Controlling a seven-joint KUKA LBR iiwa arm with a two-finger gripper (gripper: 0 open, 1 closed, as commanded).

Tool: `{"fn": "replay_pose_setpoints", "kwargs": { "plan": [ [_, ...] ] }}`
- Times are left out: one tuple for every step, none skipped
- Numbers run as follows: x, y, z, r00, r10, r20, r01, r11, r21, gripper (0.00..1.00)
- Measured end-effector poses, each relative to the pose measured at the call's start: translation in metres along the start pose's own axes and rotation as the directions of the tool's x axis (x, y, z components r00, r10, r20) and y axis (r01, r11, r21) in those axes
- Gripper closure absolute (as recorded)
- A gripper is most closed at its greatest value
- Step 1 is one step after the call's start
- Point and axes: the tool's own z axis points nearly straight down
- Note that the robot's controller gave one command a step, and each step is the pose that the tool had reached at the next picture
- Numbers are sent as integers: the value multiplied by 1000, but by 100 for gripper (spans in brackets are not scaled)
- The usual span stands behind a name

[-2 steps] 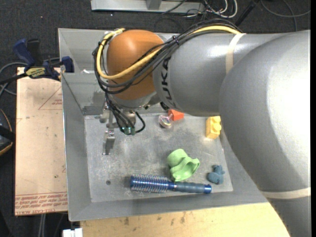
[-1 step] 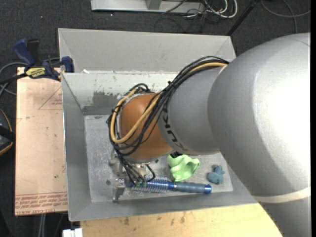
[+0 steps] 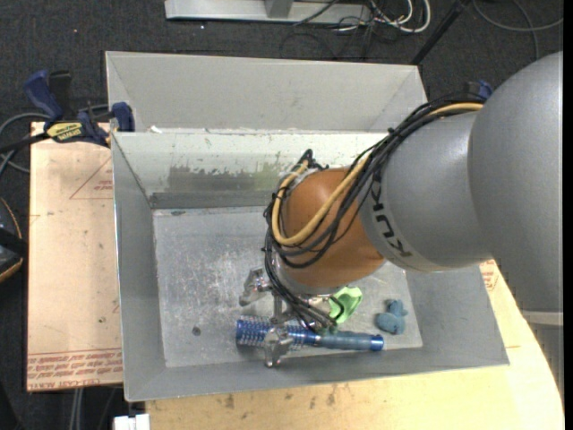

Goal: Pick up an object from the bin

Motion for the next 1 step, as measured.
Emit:
{"fn": "replay_pose_setpoints", "kwargs": {
  "plan": [
    [14,-41,0,998,-65,5,65,998,-1,0]
  ]
}}
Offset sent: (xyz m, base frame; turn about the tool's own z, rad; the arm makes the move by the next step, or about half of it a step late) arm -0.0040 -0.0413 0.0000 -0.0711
